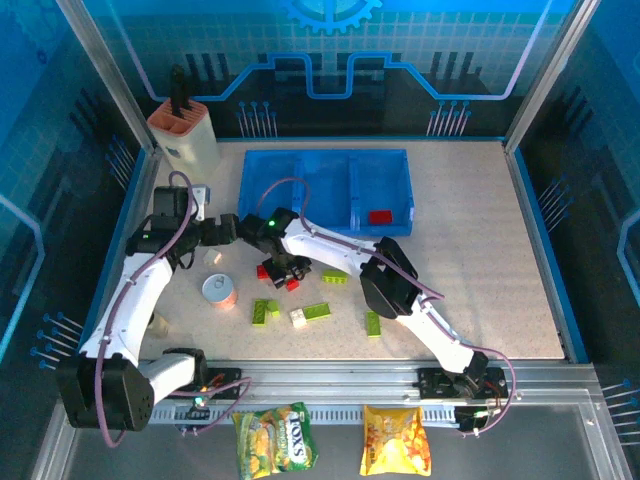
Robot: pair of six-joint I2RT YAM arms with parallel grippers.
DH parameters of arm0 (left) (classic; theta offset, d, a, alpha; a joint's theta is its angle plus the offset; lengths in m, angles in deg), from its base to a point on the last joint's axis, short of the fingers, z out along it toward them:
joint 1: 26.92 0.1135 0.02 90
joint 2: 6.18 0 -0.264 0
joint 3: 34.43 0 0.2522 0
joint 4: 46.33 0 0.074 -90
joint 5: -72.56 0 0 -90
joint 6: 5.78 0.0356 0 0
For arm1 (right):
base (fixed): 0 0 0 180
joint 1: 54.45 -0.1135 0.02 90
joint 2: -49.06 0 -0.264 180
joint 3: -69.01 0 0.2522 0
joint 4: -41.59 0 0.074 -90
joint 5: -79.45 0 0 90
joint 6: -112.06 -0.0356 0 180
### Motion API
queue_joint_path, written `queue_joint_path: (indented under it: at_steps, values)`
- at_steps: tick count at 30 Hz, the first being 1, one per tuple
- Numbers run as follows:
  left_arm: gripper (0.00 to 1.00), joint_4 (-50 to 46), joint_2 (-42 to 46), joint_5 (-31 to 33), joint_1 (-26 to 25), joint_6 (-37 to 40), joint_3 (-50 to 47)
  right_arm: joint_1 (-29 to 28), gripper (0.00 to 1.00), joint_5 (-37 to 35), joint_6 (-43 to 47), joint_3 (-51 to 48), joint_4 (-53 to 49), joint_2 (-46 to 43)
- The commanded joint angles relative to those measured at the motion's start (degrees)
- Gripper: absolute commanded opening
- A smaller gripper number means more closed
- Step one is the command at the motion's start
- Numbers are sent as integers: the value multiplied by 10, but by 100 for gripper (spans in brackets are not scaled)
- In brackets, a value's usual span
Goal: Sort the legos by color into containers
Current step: Pick up the lego from the center of the table.
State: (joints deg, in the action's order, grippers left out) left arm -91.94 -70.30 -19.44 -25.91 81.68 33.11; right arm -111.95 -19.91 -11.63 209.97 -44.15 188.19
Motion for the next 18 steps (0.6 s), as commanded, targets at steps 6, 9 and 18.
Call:
queue_joint_path:
  at_steps: [6, 9, 18]
  values:
    - [99, 2, 5, -28, -4, 4, -3, -13, 42, 12, -8, 6, 3, 13]
    - [99, 2, 5, -29, -4, 4, -3, -13, 40, 11, -7, 6, 3, 11]
    - [99, 3, 5, -31, -4, 3, -3, -13, 36, 12, -4, 14, -1, 1]
